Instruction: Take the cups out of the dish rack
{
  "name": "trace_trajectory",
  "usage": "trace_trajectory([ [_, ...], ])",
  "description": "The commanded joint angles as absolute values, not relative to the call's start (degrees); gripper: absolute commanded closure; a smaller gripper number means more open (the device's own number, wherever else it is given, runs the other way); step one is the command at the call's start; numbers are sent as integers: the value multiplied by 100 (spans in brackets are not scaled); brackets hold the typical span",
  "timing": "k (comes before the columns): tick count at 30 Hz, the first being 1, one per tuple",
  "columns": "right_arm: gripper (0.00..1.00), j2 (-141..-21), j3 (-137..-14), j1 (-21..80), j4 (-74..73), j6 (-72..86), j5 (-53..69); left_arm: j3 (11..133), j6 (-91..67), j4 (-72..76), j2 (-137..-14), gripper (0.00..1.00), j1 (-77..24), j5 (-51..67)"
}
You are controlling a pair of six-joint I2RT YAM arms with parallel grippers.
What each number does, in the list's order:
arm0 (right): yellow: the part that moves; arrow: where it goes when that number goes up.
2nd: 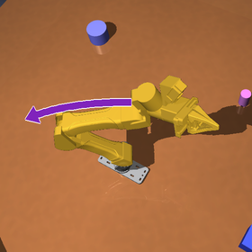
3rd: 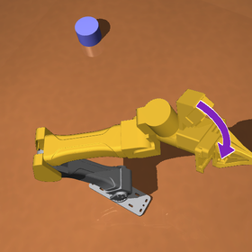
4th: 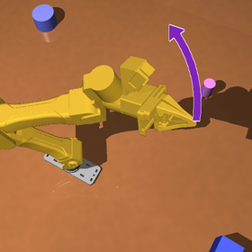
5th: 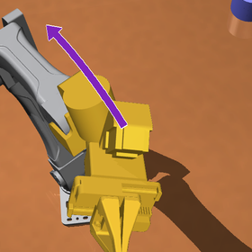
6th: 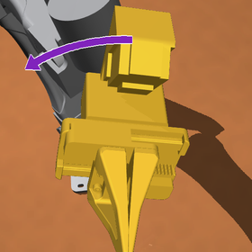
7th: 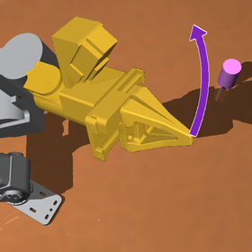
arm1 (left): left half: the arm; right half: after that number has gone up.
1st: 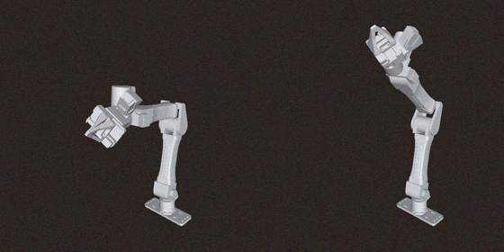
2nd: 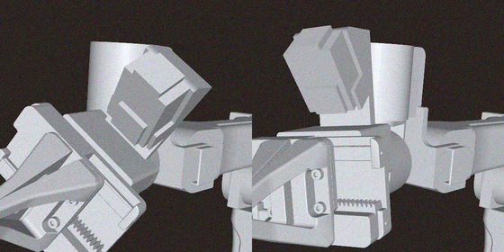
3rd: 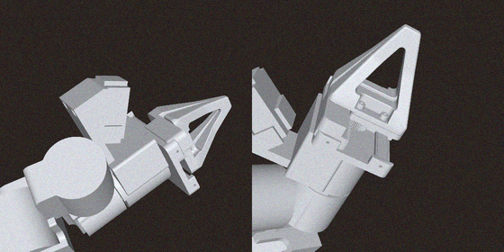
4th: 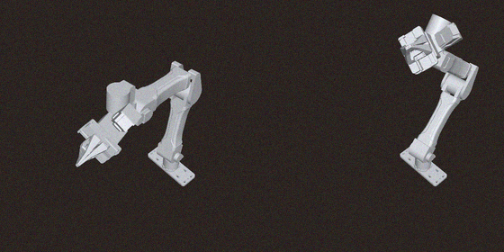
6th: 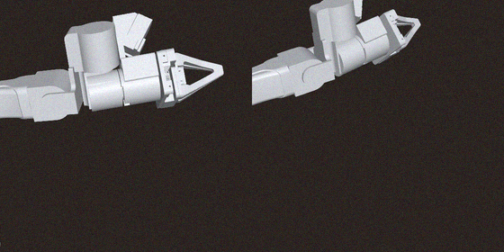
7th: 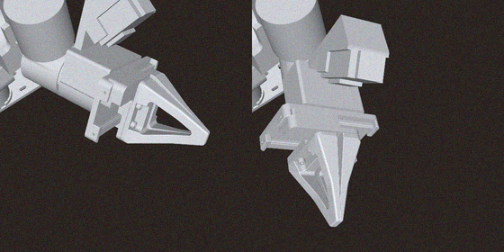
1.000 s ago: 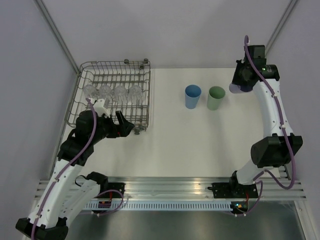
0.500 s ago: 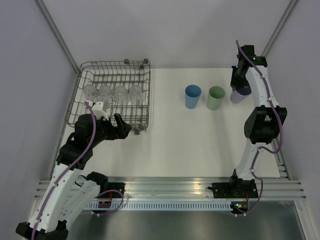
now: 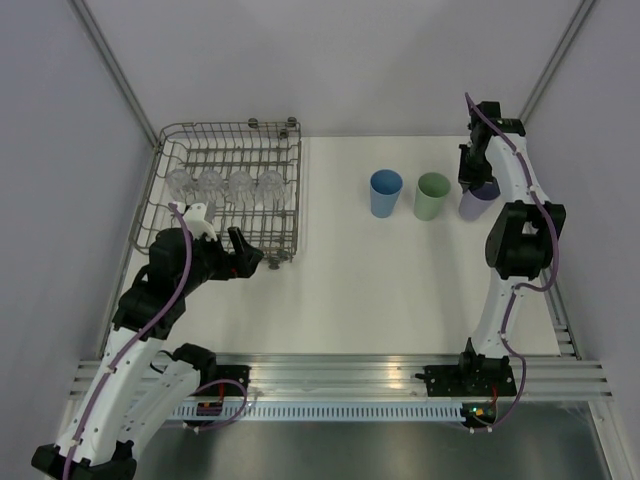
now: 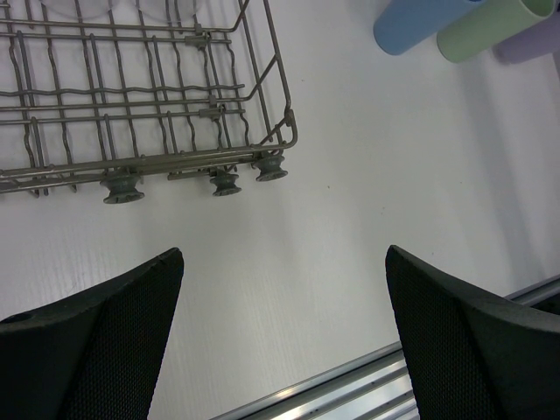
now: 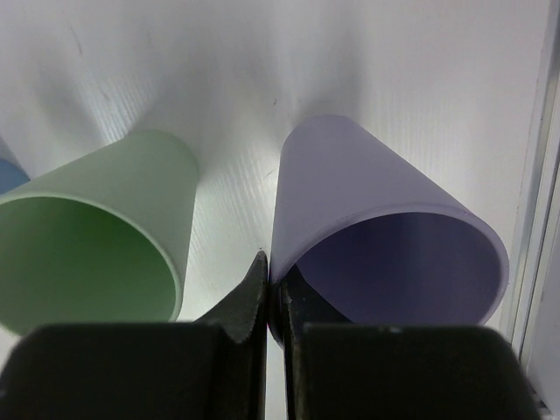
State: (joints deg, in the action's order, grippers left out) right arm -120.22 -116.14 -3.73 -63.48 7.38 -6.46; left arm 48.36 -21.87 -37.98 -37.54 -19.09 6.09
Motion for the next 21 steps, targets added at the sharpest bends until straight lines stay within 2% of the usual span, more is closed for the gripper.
trace_trajectory([
  [1, 97, -12146, -11523, -413, -6337, 624, -747, 4825, -1960, -3762, -3709, 0, -1916, 545],
  [11, 93, -12322, -11566, -413, -6284, 624, -642, 4808, -1978, -3762, -3718, 0, -1916, 475],
  [21, 93, -12498, -11856, -422, -6249, 659, -536, 4808, -1969, -3762, -3727, 0, -1916, 492],
])
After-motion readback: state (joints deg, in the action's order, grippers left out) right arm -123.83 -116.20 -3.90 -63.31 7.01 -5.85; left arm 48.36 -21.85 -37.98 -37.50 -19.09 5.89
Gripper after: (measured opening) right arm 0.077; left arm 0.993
